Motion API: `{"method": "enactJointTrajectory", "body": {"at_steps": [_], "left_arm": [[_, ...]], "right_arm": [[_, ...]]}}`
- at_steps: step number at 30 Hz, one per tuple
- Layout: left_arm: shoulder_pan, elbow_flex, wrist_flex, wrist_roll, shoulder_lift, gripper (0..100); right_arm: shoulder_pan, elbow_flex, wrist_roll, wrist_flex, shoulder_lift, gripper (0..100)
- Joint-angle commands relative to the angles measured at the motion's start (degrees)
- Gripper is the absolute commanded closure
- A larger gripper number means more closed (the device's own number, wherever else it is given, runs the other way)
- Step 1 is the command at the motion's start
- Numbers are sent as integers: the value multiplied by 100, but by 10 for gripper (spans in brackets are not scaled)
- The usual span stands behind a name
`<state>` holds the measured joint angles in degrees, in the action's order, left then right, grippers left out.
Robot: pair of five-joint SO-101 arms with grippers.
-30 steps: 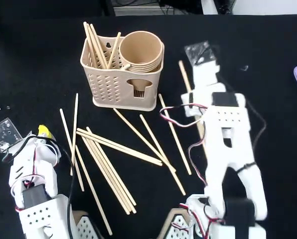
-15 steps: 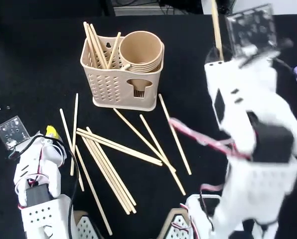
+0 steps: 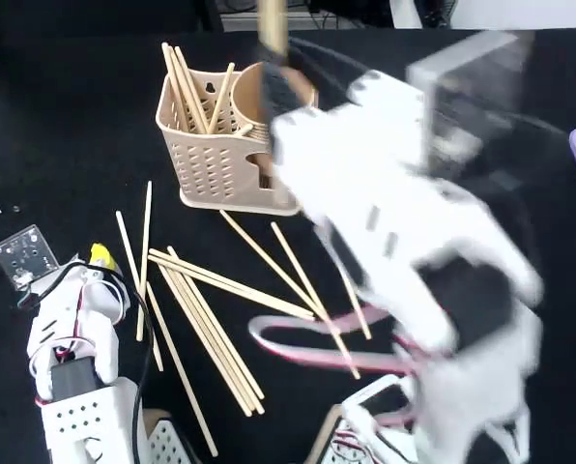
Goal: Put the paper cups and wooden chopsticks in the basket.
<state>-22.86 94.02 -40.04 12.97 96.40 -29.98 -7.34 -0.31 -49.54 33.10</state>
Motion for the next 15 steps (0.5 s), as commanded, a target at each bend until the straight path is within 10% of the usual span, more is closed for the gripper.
{"method": "enactJointTrajectory", "body": {"at_steps": [1,15], "left_arm": [[57,-66,26,-44,53,893],[57,-66,26,-44,53,893]], "right_arm": [[-352,532,-62,1705,-338,988],[-316,927,88,4484,-2264,988]]}}
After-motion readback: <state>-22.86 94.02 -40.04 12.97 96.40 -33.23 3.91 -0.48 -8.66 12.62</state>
